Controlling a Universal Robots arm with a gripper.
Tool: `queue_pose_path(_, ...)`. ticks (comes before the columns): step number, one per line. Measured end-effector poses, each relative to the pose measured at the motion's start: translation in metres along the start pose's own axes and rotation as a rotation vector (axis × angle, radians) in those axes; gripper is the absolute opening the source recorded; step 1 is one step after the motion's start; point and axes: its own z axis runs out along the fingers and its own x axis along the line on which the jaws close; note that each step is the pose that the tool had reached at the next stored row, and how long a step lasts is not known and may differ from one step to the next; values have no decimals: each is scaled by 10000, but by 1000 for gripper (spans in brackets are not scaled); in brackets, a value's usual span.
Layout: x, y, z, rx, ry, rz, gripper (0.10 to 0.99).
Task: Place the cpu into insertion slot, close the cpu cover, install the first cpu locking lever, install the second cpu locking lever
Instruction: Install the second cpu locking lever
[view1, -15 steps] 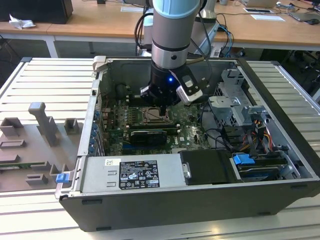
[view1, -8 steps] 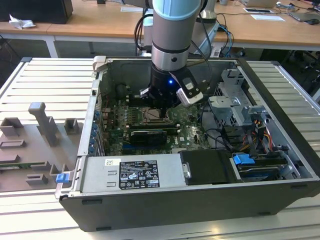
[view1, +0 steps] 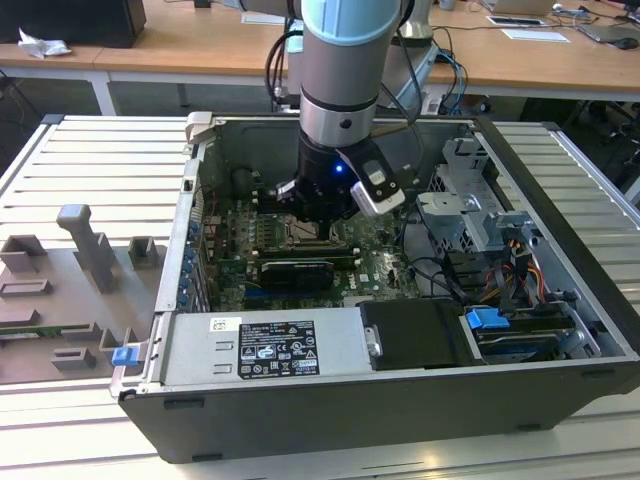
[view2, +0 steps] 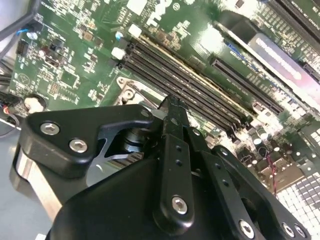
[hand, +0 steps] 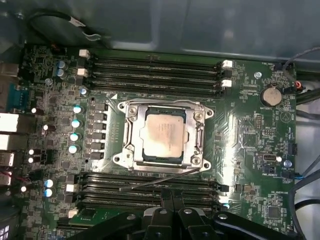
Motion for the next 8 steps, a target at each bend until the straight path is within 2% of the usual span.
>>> queue_pose_path(1, 35, 2, 2, -124, -6, -25, 106)
queue_pose_path(4, 60, 3, 7, -446, -30, -30, 106)
queue_pose_path(6, 95, 4, 19, -520, -35, -30, 106)
queue_pose_path(8, 204, 10, 42, -610, -42, -31, 106)
